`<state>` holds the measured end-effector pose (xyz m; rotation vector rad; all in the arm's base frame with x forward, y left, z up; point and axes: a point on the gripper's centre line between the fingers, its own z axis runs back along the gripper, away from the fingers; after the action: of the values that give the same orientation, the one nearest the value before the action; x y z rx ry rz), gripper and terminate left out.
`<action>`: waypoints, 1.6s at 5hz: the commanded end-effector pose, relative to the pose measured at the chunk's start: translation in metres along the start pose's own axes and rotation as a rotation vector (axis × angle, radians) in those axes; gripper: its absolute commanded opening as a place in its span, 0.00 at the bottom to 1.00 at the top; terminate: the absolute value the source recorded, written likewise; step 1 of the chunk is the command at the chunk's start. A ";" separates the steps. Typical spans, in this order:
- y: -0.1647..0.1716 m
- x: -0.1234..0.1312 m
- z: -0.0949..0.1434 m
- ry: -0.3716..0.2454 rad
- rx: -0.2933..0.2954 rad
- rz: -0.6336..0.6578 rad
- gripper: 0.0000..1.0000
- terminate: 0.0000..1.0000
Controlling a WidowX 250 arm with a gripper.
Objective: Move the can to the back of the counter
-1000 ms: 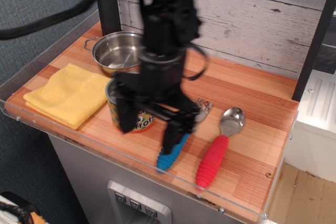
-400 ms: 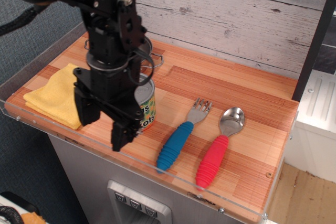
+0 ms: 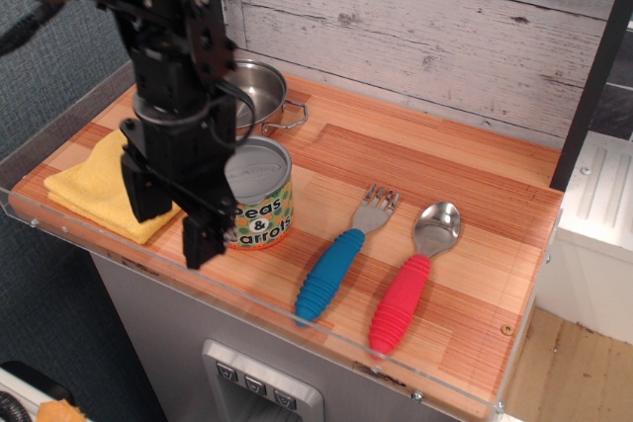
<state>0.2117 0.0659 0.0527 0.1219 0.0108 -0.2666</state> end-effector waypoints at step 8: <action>0.003 0.108 0.010 -0.191 -0.080 -0.161 1.00 0.00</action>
<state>0.3103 0.0373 0.0489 0.0018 -0.1272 -0.4320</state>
